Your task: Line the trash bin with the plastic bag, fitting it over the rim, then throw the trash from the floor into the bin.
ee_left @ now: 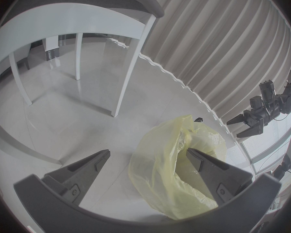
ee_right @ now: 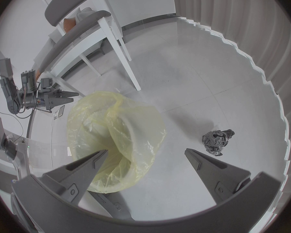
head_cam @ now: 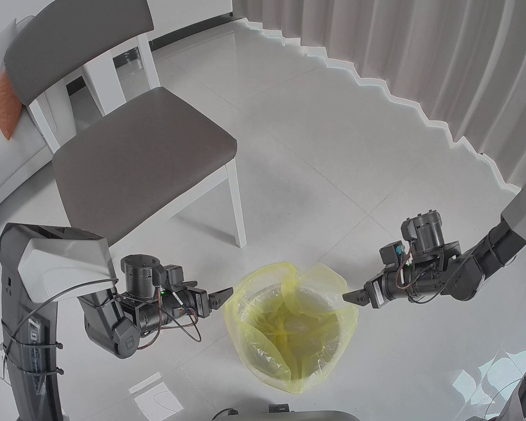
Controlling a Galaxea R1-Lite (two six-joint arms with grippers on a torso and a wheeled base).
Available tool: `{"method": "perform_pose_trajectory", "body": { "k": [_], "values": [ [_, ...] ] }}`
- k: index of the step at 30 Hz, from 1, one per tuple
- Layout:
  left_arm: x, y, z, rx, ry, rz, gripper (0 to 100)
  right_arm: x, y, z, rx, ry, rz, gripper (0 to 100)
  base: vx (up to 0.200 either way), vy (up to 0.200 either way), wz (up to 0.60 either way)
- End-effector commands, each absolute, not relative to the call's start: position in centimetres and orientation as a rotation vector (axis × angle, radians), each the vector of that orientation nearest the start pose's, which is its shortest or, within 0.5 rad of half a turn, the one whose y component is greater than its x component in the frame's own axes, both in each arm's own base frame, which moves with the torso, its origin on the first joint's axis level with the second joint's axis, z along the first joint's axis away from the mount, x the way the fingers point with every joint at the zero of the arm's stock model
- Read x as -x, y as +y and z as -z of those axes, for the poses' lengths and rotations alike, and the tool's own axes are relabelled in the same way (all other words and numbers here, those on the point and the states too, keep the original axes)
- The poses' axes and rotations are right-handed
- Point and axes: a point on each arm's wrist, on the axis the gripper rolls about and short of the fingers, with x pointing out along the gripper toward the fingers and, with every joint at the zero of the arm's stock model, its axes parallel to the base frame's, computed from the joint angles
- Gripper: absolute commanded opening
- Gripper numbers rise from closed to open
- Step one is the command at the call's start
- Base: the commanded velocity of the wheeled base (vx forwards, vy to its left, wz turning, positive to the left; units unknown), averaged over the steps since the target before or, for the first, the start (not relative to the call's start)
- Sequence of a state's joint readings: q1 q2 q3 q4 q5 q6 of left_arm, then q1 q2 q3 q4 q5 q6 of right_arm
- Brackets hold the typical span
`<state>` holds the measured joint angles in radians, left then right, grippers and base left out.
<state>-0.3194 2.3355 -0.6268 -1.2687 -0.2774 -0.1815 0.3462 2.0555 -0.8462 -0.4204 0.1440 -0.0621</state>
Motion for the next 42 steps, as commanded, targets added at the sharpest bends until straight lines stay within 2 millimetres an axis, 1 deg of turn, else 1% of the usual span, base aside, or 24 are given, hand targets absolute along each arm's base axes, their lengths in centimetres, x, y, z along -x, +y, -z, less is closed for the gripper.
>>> {"method": "perform_pose_trajectory", "body": {
  "k": [1, 3, 7, 11, 17, 18, 20, 24, 32, 37, 41, 42],
  "values": [
    [-33.5, -12.7, 1.1, 0.159, 0.502, 0.573, 100, -30.7, 12.2, -5.2, 0.155, 0.795, -0.511, 100, 0.000, 0.000, 0.00],
    [-33.9, -13.6, 1.5, 0.153, 0.516, 0.589, 100, -30.4, 12.1, -4.8, 0.155, 0.799, -0.511, 100, 0.000, 0.000, 0.00],
    [-34.5, -14.5, 2.3, 0.148, 0.536, 0.601, 100, -30.0, 12.0, -4.6, 0.159, 0.799, -0.514, 100, 0.000, 0.000, 0.00],
    [-34.7, -14.5, 2.7, 0.147, 0.542, 0.593, 100, -29.8, 12.0, -4.6, 0.160, 0.791, -0.516, 100, 0.000, 0.000, 0.00],
    [-34.1, -14.1, 3.2, 0.148, 0.544, 0.590, 100, -29.5, 12.9, -4.3, 0.171, 0.779, -0.539, 100, 0.000, 0.000, 0.00],
    [-34.0, -14.0, 3.2, 0.148, 0.540, 0.589, 0, -29.5, 13.2, -4.1, 0.173, 0.781, -0.545, 100, 0.000, 0.000, 0.00],
    [-33.8, -13.9, 3.3, 0.150, 0.534, 0.589, 0, -29.6, 13.6, -3.5, 0.177, 0.788, -0.550, 100, 0.000, 0.000, 0.00],
    [-33.6, -14.0, 3.4, 0.149, 0.540, 0.591, 0, -30.0, 13.7, -2.2, 0.182, 0.798, -0.550, 100, 0.000, 0.000, 0.00],
    [-33.6, -14.3, 3.3, 0.148, 0.536, 0.601, 0, -30.5, 13.8, -0.4, 0.187, 0.820, -0.547, 100, 0.000, 0.000, 0.00],
    [-33.5, -14.4, 3.3, 0.149, 0.536, 0.602, 0, -31.1, 13.6, 0.1, 0.189, 0.827, -0.540, 100, 0.000, 0.000, 0.00],
    [-33.6, -14.3, 3.4, 0.150, 0.538, 0.600, 0, -31.1, 13.3, 0.2, 0.200, 0.827, -0.537, 100, 0.000, 0.000, 0.00],
    [-33.6, -14.3, 3.4, 0.149, 0.537, 0.599, 0, -31.2, 13.1, 0.2, 0.200, 0.826, -0.533, 0, 0.000, 0.000, 0.00]
  ]
}}
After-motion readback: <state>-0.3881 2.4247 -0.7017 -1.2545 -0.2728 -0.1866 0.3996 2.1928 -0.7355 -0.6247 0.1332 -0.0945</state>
